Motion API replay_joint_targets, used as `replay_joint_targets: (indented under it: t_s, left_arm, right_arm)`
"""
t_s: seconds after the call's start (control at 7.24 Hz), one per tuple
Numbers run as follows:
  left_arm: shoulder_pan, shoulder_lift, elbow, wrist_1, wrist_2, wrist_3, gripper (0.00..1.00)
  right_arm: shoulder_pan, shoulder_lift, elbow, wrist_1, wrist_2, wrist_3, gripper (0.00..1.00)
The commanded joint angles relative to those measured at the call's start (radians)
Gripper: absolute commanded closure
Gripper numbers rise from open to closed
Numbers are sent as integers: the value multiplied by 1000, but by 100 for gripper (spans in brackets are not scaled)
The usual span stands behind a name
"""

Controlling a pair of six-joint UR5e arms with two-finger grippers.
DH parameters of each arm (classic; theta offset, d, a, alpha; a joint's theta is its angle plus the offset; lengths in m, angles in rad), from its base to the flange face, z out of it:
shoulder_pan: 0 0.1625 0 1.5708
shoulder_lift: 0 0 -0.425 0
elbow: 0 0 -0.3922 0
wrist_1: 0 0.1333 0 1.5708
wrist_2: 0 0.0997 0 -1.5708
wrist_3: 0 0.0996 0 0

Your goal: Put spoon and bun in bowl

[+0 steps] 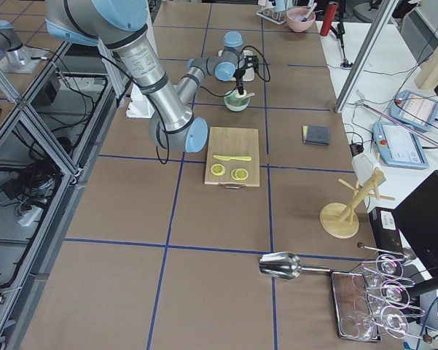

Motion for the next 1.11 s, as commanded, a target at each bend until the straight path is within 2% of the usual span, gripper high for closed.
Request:
replay_joint_targets:
  t_s: [0.0,0.28,0.41,0.55,0.83,0.97]
  left_arm:
    - [-64,23,17,-1,7,96,0]
    - [-186,26,97,26,-2,275,0]
    - [-214,43,116,48,-5,314,0]
    - [-235,110,125,46,-37,316,0]
    - [-256,188,220,33,-297,308,0]
    - [-257,208,225,26,-313,310,0]
  right_arm:
    - [0,0,12,-4,1,1,0]
    - [0,-2,50,-49,2,0,0]
    - [0,-5,111,-126,4,-2,0]
    - [1,-9,172,-208,10,-8,0]
    - [67,-61,325,-425,63,-27,0]
    - [127,-101,390,-508,117,-86,0]
